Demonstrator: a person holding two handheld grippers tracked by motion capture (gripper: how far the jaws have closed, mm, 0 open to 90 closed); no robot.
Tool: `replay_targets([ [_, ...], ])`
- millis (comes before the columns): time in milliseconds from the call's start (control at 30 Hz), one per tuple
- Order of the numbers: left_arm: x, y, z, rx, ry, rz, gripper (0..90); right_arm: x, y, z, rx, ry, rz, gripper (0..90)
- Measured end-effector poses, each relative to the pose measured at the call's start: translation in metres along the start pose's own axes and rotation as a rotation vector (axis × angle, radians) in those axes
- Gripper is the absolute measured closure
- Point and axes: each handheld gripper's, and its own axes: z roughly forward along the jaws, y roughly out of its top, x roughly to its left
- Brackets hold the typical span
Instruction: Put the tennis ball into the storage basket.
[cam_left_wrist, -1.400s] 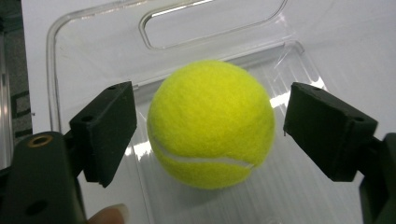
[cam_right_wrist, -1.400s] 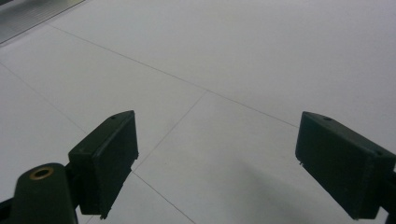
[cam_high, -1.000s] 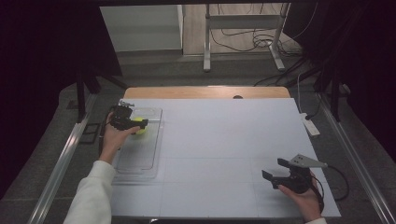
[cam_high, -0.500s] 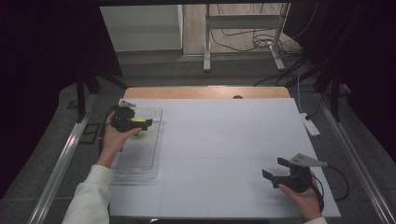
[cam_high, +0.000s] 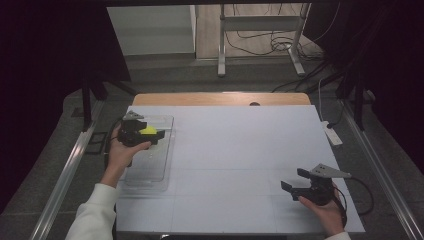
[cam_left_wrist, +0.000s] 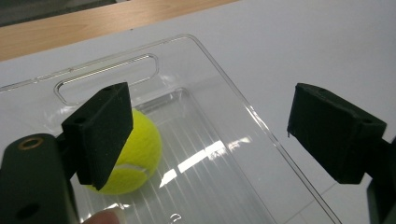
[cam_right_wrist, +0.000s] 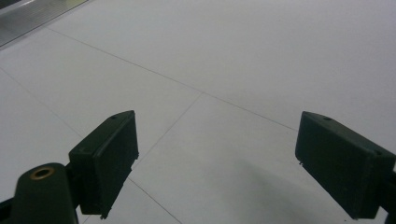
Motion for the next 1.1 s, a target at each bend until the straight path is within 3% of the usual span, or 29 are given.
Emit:
replay_targets([
  [267, -0.011, -0.008, -0.01, -0.031, -0.062, 0.001, 15.1, 0.001, 0.0, 0.0, 0.002, -0.001, -0.003, 13.6],
  [667, -0.037, -0.019, -0.019, -0.053, -0.11, 0.054, 15.4, 0.004, -0.001, -0.004, -0.001, -0.004, -0.006, 13.6],
  [767, -0.045, -0.025, -0.02, -0.058, -0.146, 0.062, 15.5, 0.005, -0.001, -0.005, -0.002, -0.007, -0.007, 13.6],
  [1100, -0.064, -0.04, -0.026, -0.065, -0.172, 0.1, 15.8, 0.006, -0.002, -0.007, -0.005, -0.01, -0.003, 13.6],
])
